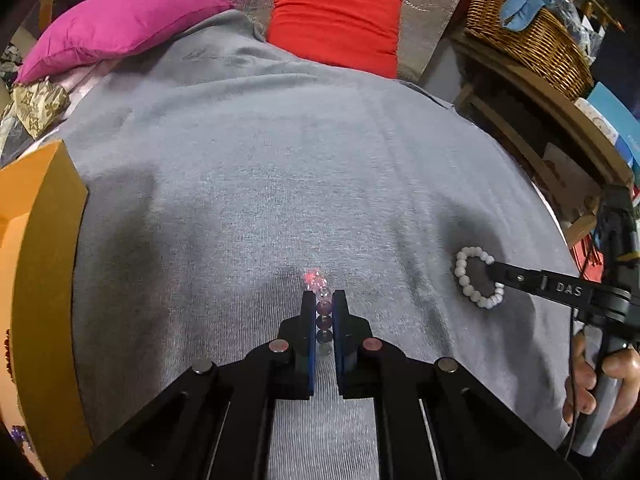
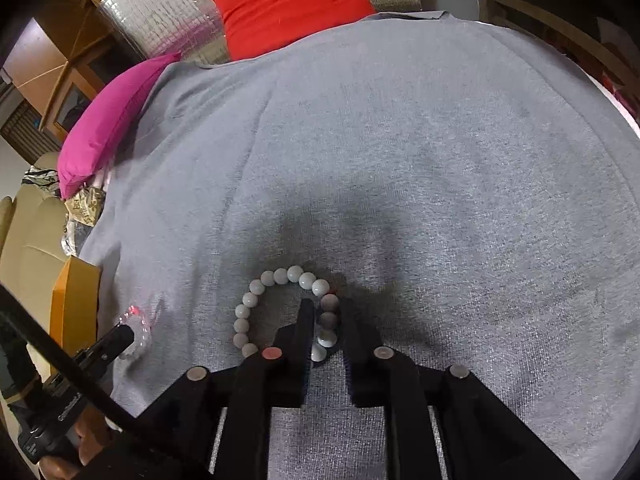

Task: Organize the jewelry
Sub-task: 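Close the left tool on the pale pink bead bracelet and lift it, then hold both bracelets raised above the blanket beside the orange box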

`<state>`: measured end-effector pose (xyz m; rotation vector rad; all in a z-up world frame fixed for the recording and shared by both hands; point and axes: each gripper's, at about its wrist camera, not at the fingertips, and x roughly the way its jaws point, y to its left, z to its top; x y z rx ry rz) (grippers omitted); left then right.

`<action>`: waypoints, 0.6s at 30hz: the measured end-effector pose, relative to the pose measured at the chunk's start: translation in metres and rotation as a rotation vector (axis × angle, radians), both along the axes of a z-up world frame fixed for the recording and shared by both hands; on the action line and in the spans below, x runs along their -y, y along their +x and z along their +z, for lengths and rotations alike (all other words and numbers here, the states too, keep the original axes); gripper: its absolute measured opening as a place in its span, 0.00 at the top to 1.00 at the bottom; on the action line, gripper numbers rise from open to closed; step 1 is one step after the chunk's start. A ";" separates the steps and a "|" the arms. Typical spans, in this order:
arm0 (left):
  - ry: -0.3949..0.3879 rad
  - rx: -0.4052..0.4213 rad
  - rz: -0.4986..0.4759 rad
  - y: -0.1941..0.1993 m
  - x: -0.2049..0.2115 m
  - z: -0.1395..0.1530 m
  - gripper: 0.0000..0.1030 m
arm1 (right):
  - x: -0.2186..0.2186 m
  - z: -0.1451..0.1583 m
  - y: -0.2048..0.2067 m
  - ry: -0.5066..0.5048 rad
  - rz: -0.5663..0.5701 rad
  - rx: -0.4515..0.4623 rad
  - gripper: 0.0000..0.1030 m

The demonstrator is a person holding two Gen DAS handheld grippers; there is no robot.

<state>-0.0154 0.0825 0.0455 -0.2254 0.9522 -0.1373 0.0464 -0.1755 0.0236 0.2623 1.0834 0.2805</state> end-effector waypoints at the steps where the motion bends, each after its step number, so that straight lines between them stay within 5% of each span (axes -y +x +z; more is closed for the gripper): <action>1: 0.003 0.007 -0.005 -0.003 0.001 0.003 0.93 | -0.003 0.000 0.000 -0.010 0.007 0.005 0.77; 4: 0.007 0.027 -0.021 -0.010 0.004 0.010 0.93 | -0.014 0.001 -0.002 -0.065 0.032 0.045 0.76; 6: 0.014 0.036 -0.030 -0.016 0.003 0.013 0.93 | -0.023 0.003 -0.005 -0.123 0.046 0.070 0.91; 9: 0.006 0.046 -0.036 -0.023 0.000 0.018 0.93 | -0.031 0.007 -0.009 -0.168 0.055 0.104 0.90; 18: -0.022 0.093 -0.035 -0.044 -0.009 0.037 0.93 | -0.030 0.049 -0.028 -0.043 0.030 0.286 0.90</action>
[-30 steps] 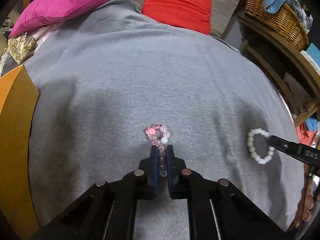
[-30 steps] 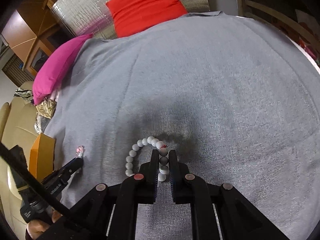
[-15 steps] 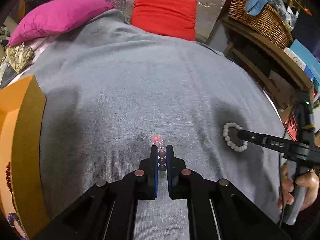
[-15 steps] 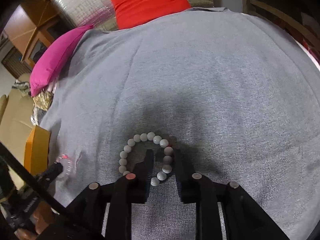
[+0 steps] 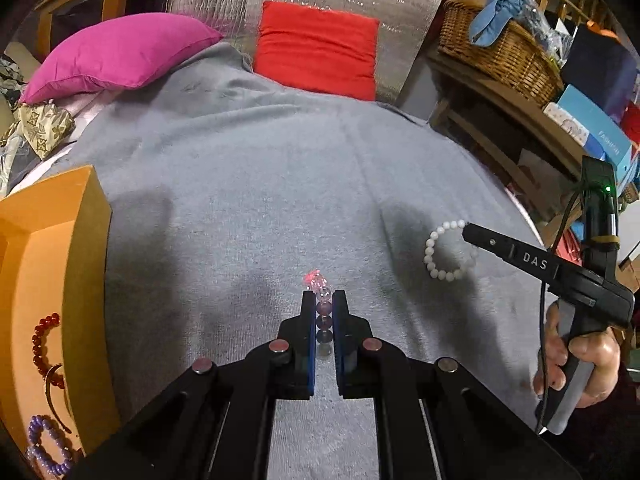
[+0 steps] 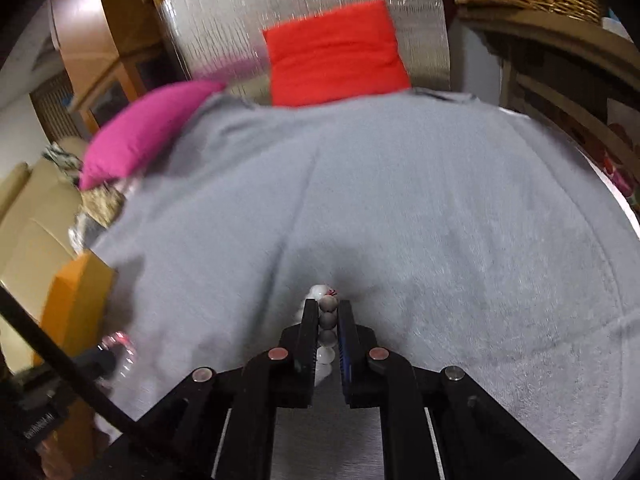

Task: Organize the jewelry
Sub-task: 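Hold both bracelets raised above the blanket beside the orange box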

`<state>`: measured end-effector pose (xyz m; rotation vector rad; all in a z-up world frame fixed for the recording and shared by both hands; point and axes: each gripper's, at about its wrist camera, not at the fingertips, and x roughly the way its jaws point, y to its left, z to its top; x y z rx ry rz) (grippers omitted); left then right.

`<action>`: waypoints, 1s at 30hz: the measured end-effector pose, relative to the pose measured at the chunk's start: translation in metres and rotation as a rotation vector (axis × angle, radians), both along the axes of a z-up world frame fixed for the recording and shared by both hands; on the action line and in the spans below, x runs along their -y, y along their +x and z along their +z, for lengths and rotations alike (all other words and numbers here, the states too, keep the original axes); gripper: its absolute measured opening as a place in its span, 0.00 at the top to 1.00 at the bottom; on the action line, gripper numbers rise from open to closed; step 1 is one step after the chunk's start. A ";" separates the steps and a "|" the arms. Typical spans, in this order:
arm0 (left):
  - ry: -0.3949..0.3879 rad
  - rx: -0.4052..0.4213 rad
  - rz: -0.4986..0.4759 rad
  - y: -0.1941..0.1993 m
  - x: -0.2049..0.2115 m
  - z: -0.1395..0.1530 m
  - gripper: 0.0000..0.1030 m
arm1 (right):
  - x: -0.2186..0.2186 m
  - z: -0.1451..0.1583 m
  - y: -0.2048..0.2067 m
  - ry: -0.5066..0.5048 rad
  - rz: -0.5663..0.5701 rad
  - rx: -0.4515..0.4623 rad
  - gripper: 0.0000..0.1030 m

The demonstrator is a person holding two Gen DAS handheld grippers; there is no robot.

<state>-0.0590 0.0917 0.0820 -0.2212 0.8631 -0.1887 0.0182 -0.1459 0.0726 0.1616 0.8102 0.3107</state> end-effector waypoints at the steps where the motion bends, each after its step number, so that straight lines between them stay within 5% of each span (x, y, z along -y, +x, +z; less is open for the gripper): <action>1: -0.002 0.010 0.000 -0.001 -0.001 0.002 0.93 | -0.002 0.003 -0.001 0.010 0.004 0.009 0.90; 14: -0.001 0.123 0.064 -0.046 -0.021 0.045 0.93 | -0.044 0.028 -0.040 0.060 0.115 0.090 0.90; 30: 0.003 0.124 0.203 -0.071 -0.090 0.043 0.93 | -0.093 0.026 -0.056 0.025 0.199 0.091 0.90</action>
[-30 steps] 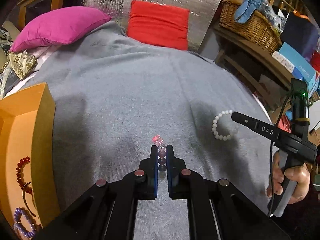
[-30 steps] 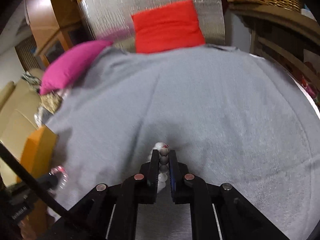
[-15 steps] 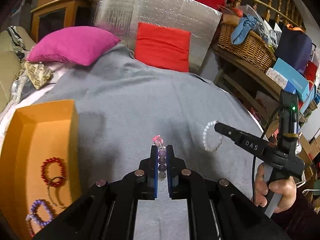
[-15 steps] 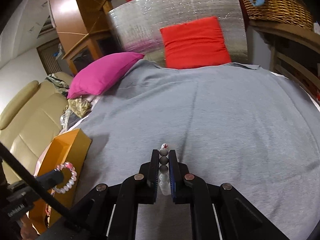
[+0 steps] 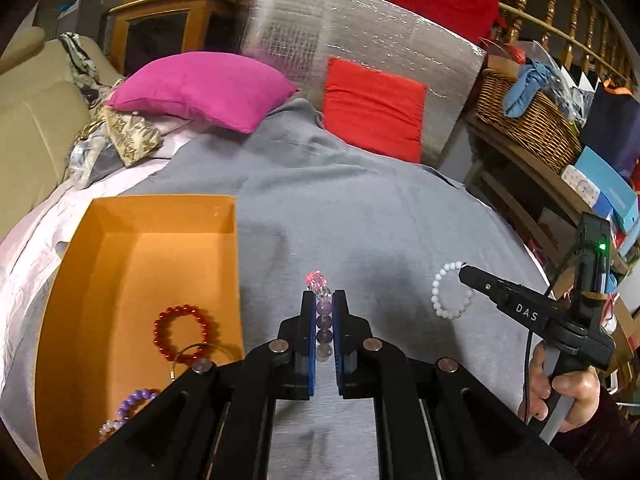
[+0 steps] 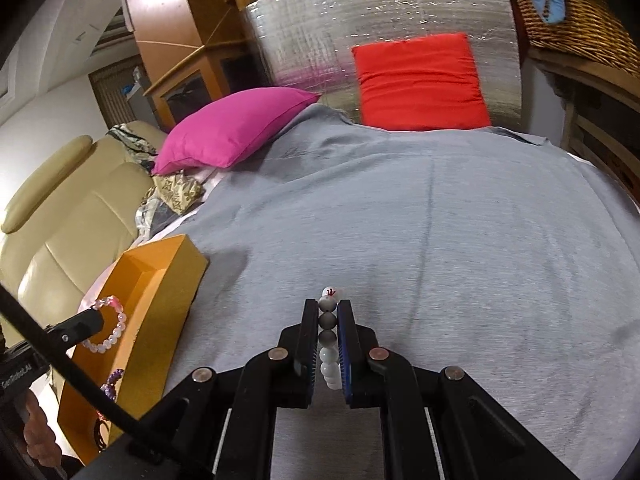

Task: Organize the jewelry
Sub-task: 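Hold both bracelets raised above the blanket beside the orange box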

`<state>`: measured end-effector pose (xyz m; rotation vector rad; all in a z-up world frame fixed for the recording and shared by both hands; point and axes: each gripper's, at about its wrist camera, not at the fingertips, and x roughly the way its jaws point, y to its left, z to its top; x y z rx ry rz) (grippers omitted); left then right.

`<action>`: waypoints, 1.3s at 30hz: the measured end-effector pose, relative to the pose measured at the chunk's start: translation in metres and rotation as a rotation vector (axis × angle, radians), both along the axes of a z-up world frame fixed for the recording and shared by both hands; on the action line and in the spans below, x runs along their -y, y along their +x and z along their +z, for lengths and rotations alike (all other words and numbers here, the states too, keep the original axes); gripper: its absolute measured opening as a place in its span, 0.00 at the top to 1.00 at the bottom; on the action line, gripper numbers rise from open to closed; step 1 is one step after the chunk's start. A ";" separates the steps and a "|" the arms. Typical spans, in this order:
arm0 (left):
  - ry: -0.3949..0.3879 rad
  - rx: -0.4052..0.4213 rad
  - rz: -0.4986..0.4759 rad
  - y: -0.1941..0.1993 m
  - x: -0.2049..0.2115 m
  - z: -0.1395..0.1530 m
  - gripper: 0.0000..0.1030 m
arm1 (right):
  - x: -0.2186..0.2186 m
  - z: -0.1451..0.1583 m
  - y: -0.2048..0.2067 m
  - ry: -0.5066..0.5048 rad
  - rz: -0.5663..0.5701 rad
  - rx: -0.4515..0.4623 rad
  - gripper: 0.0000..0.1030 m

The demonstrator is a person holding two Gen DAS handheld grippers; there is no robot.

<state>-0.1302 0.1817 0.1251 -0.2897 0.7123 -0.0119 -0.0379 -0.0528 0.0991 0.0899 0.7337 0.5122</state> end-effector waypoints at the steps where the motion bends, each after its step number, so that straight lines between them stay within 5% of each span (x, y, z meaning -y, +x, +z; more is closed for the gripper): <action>1: 0.000 -0.002 0.005 0.000 -0.003 -0.001 0.93 | -0.004 0.000 -0.001 -0.003 0.006 0.001 0.90; 19: 0.045 -0.037 -0.023 0.012 0.020 -0.012 0.93 | 0.001 -0.010 0.001 -0.037 0.006 -0.021 0.90; 24: 0.076 -0.101 -0.030 0.015 0.035 -0.031 0.93 | 0.014 -0.009 0.006 -0.032 -0.010 -0.025 0.90; 32: 0.120 -0.158 -0.081 -0.036 0.073 -0.064 0.93 | 0.039 -0.008 0.016 -0.010 -0.059 -0.045 0.90; 39: 0.130 -0.204 -0.063 -0.058 0.067 -0.081 0.92 | 0.053 -0.001 0.013 0.010 -0.089 -0.027 0.90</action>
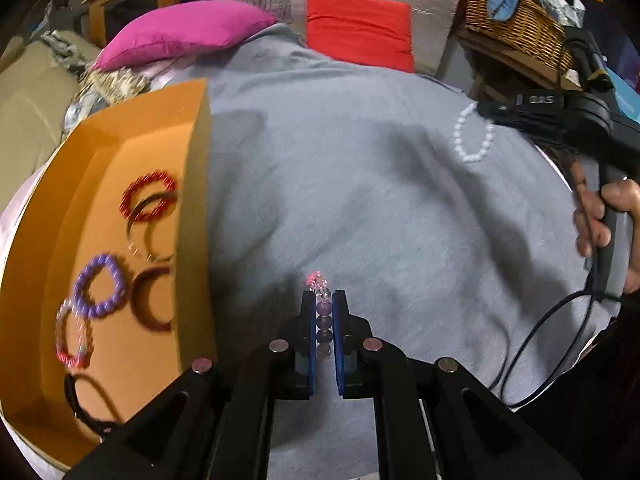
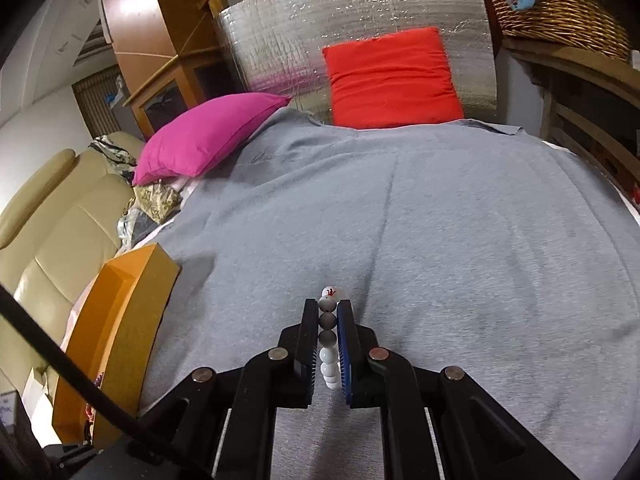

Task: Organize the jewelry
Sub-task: 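Hold both bracelets raised above the blanket beside the orange box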

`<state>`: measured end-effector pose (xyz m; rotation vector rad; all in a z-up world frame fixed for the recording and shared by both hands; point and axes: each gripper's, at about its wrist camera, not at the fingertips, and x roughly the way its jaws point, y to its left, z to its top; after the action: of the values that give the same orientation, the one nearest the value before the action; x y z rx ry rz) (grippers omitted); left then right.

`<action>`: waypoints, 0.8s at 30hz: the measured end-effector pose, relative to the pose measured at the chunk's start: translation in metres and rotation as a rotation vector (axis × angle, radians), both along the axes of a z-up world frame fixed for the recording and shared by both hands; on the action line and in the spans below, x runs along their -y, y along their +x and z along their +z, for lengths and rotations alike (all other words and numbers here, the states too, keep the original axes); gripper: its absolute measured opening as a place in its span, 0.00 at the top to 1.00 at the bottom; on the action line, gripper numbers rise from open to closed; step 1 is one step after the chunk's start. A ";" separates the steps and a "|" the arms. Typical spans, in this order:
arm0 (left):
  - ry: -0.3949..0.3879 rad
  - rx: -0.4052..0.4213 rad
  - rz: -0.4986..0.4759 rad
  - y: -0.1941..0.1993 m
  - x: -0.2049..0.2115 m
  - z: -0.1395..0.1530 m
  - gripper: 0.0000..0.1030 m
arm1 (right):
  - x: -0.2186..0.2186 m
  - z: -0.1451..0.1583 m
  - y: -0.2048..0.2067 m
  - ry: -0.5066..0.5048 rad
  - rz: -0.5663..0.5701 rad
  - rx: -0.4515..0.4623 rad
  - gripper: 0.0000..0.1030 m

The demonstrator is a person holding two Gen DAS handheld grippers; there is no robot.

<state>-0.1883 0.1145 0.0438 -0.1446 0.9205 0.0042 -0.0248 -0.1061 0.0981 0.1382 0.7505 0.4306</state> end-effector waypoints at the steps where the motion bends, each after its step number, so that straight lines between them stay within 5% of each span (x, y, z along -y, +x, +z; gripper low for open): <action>1: -0.005 -0.003 0.001 -0.002 -0.003 -0.002 0.92 | 0.002 0.000 0.001 0.000 -0.006 -0.002 0.90; 13: 0.064 -0.030 0.043 -0.027 -0.045 -0.004 0.92 | 0.010 -0.004 0.011 0.013 -0.041 -0.023 0.90; 16: -0.029 -0.034 0.076 -0.028 -0.072 -0.002 0.92 | 0.009 -0.004 0.012 0.012 -0.036 -0.025 0.90; 24: -0.075 0.005 0.024 -0.021 -0.066 0.010 0.92 | 0.000 -0.009 0.009 -0.008 -0.007 -0.031 0.90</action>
<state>-0.2096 0.1806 0.0535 -0.2248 0.9144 -0.0084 -0.0161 -0.1057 0.0894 0.1400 0.7817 0.4194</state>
